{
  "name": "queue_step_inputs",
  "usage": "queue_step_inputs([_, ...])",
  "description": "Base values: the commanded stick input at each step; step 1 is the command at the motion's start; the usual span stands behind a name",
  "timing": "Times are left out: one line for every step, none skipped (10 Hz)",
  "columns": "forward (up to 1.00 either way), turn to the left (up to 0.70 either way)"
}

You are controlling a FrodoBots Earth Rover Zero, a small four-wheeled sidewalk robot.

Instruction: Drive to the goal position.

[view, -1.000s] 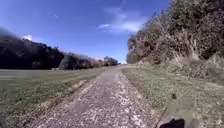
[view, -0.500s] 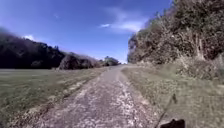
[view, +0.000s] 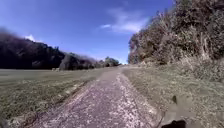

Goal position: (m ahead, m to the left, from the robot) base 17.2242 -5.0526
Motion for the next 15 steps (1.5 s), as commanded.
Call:
queue_step_inputs([0.5,0.5])
queue_step_inputs([0.5,0.5])
queue_step_inputs([0.5,0.0])
queue_step_inputs([0.5,0.0])
queue_step_inputs([0.5,0.0])
queue_step_inputs([0.5,0.0])
queue_step_inputs([0.5,0.0])
queue_step_inputs([0.5,0.0])
queue_step_inputs([0.5,0.0])
queue_step_inputs([0.5,0.0])
queue_step_inputs([0.5,0.0])
queue_step_inputs([0.5,0.0])
queue_step_inputs([0.5,0.0])
queue_step_inputs([0.5,0.0])
queue_step_inputs([0.5,0.0])
